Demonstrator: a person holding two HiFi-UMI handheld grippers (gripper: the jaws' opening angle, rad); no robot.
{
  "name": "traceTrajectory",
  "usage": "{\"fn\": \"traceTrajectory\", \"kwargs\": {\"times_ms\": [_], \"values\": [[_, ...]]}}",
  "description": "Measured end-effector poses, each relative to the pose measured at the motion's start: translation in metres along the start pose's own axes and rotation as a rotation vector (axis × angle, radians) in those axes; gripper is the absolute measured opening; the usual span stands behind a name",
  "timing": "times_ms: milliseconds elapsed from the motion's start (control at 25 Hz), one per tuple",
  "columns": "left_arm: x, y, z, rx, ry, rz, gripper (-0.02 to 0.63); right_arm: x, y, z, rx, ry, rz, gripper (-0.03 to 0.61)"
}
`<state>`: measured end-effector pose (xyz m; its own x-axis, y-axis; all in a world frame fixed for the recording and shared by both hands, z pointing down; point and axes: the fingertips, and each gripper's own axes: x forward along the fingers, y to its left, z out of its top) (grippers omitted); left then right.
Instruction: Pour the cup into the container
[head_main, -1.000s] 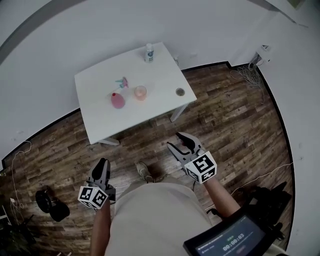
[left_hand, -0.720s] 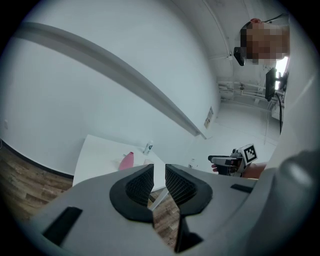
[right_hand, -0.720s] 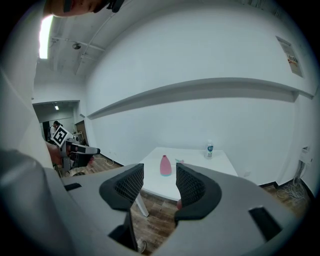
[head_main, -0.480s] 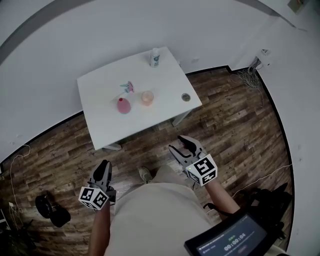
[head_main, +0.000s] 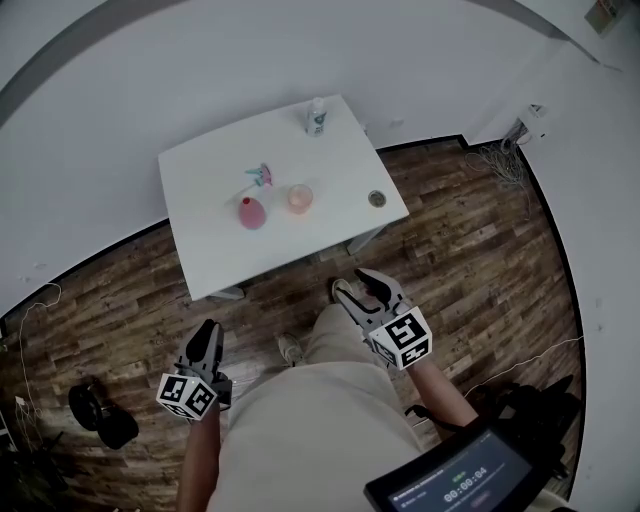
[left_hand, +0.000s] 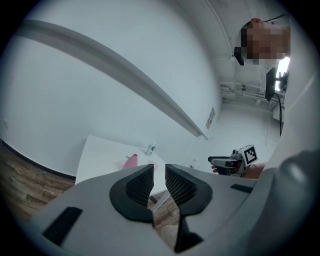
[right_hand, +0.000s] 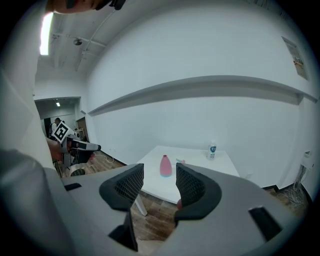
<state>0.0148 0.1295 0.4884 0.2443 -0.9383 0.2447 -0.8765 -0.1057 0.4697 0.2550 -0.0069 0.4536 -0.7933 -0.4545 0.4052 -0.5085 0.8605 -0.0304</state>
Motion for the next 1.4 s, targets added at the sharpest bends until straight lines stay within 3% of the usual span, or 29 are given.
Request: {"fn": "traceTrajectory", "kwargs": {"times_ms": [560,760,1080,1400], "values": [[0.057,0.01,0.017,-0.035,-0.039,0.156,0.064,0.072,-0.07,0.008,-0.102,0.063,0.161,0.186],[0.089,0.013,0.035,-0.055,-0.057,0.223,0.064,0.113,-0.095,0.027,-0.161,0.05,0.275,0.186],[0.134,0.014,0.055,-0.058,-0.069,0.315,0.064,0.178,-0.125,0.015,-0.302,0.121,0.449,0.268],[0.157,0.013,0.056,-0.072,-0.075,0.407,0.064,0.229,-0.149,-0.029,-0.414,0.214,0.548,0.354]]}}
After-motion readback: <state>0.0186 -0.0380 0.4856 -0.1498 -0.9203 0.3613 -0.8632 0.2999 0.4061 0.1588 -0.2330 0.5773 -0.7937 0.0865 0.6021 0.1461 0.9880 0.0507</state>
